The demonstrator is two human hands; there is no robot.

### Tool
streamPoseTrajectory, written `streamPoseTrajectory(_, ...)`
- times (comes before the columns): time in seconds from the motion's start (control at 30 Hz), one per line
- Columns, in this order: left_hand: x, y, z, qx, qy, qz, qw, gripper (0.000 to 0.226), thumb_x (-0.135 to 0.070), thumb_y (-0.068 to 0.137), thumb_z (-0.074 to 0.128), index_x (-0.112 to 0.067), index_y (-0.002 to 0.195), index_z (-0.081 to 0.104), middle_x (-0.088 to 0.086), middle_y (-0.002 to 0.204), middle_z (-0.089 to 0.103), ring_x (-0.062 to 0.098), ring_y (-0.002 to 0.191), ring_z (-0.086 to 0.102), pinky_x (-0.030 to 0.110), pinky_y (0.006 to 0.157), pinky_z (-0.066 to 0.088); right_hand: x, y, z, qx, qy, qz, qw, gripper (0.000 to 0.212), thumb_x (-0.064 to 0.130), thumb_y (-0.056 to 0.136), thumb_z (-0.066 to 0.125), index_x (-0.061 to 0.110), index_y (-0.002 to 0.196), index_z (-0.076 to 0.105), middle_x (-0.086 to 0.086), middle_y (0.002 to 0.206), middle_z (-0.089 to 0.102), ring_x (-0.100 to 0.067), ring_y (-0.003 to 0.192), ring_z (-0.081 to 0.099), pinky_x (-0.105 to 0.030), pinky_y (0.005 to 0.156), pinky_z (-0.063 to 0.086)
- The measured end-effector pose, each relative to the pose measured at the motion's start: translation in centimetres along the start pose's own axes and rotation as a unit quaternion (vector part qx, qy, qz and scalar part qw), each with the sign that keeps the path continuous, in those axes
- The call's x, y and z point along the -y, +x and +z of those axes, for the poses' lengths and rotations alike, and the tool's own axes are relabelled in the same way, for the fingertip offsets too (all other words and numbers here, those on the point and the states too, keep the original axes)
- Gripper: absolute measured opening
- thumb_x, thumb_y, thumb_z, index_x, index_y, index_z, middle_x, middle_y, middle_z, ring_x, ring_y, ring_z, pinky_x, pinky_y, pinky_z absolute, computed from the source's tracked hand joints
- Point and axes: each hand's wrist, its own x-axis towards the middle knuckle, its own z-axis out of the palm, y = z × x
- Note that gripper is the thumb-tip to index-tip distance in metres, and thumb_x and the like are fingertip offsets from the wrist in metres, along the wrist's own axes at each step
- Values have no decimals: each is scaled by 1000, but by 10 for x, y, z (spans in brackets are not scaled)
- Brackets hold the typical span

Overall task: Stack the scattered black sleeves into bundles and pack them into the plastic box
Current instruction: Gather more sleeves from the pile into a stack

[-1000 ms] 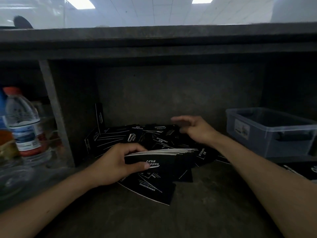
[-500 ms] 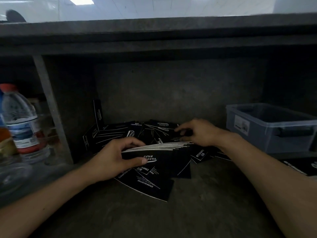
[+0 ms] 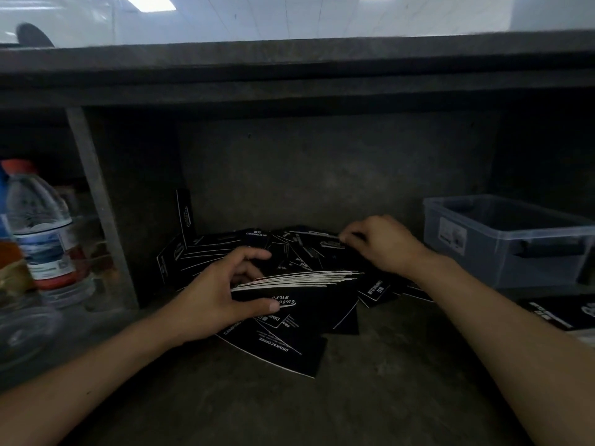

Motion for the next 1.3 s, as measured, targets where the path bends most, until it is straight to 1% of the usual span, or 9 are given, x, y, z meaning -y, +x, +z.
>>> streamPoseTrajectory(0.13, 3, 0, 0, -7, -14, -12, 1000, 88, -46, 65, 87, -37, 140, 41, -11, 114, 67, 12, 106, 68, 31, 95, 55, 8, 0, -11, -110, 50, -1, 993, 16, 36, 95, 61, 30, 100, 76, 10, 99, 75, -13, 95, 68, -32, 85, 52)
streamPoseTrajectory(0.33, 0, 0, -1, -16, -14, -20, 1000, 89, -40, 66, 86, -36, 143, 40, -15, 121, 64, 9, 102, 69, 31, 91, 58, 21, -10, -11, 233, 326, 46, 915, 21, 35, 91, 65, 22, 104, 76, 8, 101, 77, -7, 99, 70, -28, 93, 51)
streamPoseTrajectory(0.43, -3, 0, -1, 3, 11, 0, 1000, 51, -34, 75, 83, -32, 122, 62, -9, 106, 74, 5, 100, 70, 30, 93, 55, 15, 1, 2, 89, 382, 88, 916, 24, 27, 102, 51, 20, 114, 70, 2, 111, 75, -10, 100, 69, -25, 88, 48)
streamPoseTrajectory(0.5, -5, 0, -1, 14, 2, -3, 1000, 31, -31, 78, 81, -27, 108, 71, -8, 101, 76, 6, 95, 72, 29, 88, 57, 7, 4, 12, 17, 287, 81, 954, 28, 20, 101, 55, 19, 126, 65, -1, 131, 65, -10, 116, 59, -19, 103, 42)
streamPoseTrajectory(0.63, -7, -1, -1, 21, -16, -5, 1000, 23, -31, 79, 79, -24, 100, 73, -7, 98, 77, 9, 91, 73, 29, 82, 59, -2, -2, 26, 146, 121, 40, 981, 36, 29, 97, 61, 23, 133, 61, 2, 136, 59, -11, 123, 53, -16, 101, 33)
streamPoseTrajectory(0.73, -5, 0, 0, 18, -22, -4, 1000, 23, -31, 79, 79, -22, 99, 73, -6, 97, 77, 9, 91, 73, 28, 83, 59, -3, 1, 13, 81, 119, 53, 988, 20, 35, 86, 73, 27, 105, 74, 9, 98, 70, -5, 87, 61, -20, 80, 43)
streamPoseTrajectory(0.9, -6, 0, 0, 24, -23, -3, 999, 22, -30, 79, 79, -22, 99, 73, -5, 98, 77, 10, 90, 73, 27, 82, 58, -9, 0, 18, 48, 55, 68, 995, 38, 43, 89, 68, 23, 122, 67, -1, 120, 67, -18, 111, 62, -28, 96, 46)
streamPoseTrajectory(1.13, -7, -2, 1, 19, -20, -9, 1000, 22, -30, 79, 79, -23, 99, 73, -7, 97, 77, 8, 88, 73, 26, 81, 58, -16, 6, 13, 23, 204, 186, 961, 46, 21, 69, 89, 17, 108, 66, 1, 91, 64, -14, 85, 63, -24, 78, 48)
streamPoseTrajectory(1.3, -7, -1, 1, 16, -18, -14, 1000, 20, -31, 79, 79, -25, 97, 73, -5, 95, 77, 12, 86, 74, 34, 81, 59, -19, 4, 8, -33, 421, 279, 863, 31, 6, 75, 83, 8, 104, 72, -5, 85, 70, -12, 69, 64, -14, 50, 47)
